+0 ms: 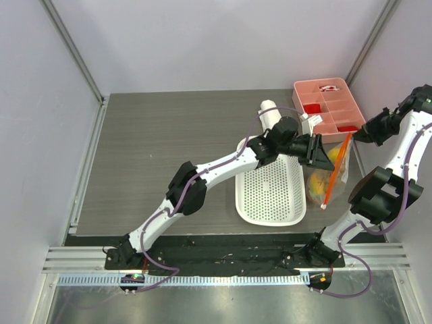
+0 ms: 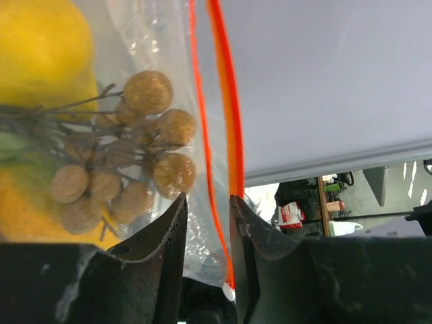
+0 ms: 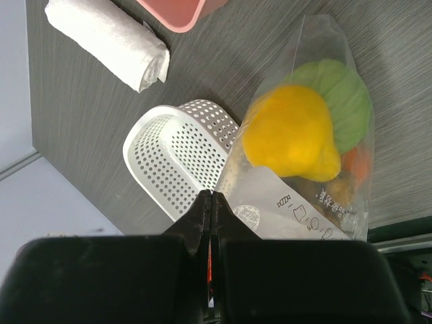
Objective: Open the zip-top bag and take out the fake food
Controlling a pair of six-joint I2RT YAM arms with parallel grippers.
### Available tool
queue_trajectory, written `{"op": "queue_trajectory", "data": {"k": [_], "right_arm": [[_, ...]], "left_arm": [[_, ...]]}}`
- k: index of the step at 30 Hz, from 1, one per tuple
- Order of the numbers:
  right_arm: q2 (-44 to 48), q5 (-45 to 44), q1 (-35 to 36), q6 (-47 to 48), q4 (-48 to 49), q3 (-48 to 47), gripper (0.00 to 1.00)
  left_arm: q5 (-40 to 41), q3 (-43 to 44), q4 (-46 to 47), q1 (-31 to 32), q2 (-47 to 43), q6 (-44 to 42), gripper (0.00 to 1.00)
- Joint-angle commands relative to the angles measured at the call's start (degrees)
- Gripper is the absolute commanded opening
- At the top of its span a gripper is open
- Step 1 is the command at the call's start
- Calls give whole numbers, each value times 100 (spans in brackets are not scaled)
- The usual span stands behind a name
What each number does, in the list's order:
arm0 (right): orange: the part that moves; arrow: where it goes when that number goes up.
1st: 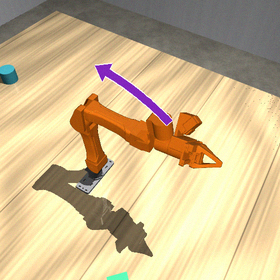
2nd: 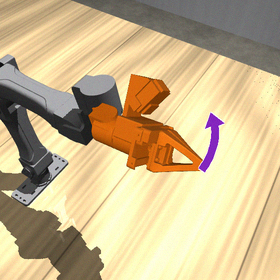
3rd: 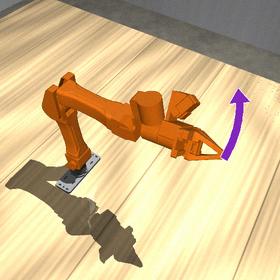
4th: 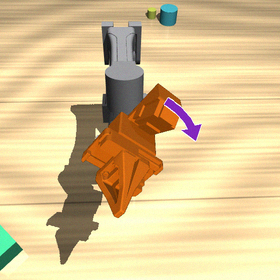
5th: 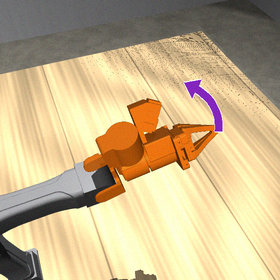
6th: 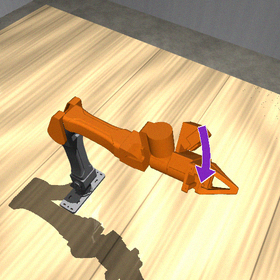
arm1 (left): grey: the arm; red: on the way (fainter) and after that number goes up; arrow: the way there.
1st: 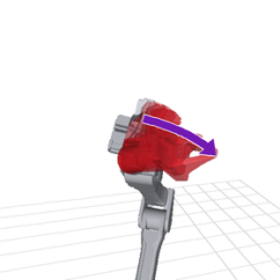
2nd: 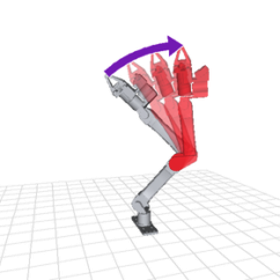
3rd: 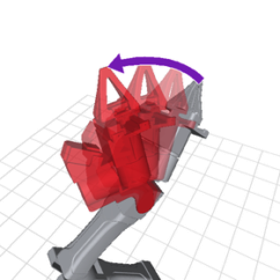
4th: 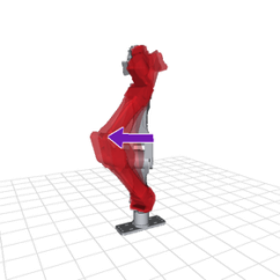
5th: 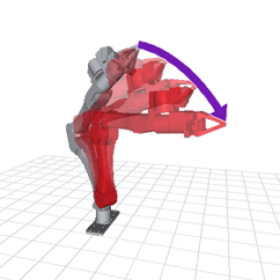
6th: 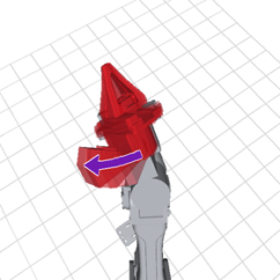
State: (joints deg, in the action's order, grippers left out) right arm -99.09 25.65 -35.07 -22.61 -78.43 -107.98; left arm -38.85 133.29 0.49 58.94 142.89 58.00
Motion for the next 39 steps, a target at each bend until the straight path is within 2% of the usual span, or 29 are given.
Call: {"op": "queue_trajectory", "data": {"k": [1, 11, 13, 14, 16, 21, 24, 25, 27, 33, 35, 39], "right_arm": [[320, 107, 62, 55, -216, -118, 1], [478, 124, 202, -6, -207, 23, 2], [487, 151, 237, -24, -216, 23, 1], [487, 151, 237, -15, -216, 32, 1], [478, 125, 246, 20, -234, 32, 1], [452, 133, 246, 81, -251, 58, 1], [434, 133, 246, 73, -251, 23, 1], [434, 142, 246, 73, -251, 23, 1], [417, 160, 246, 73, -251, 23, 1], [417, 195, 246, 108, -269, 58, 1], [417, 204, 255, 99, -269, 49, 1], [399, 204, 255, 99, -269, 41, 1]], "left_arm": [[-140, 364, 487, 91, 28, 238, 31], [-18, 663, 548, 162, 380, 476, 25], [-9, 672, 575, 162, 406, 519, 16], [-17, 663, 584, 162, 398, 554, 16], [-87, 550, 636, 153, 354, 537, 20], [-193, 31, 611, 136, -198, 221, 40], [-36, -374, 627, 127, -472, 80, 46], [26, -435, 628, 118, -551, 80, 45], [79, -436, 627, 92, -552, 176, 36], [88, 47, 662, 74, -183, 370, 29], [79, -31, 881, 74, -200, 475, 29], [193, -102, 804, 39, -262, 362, 41]]}}
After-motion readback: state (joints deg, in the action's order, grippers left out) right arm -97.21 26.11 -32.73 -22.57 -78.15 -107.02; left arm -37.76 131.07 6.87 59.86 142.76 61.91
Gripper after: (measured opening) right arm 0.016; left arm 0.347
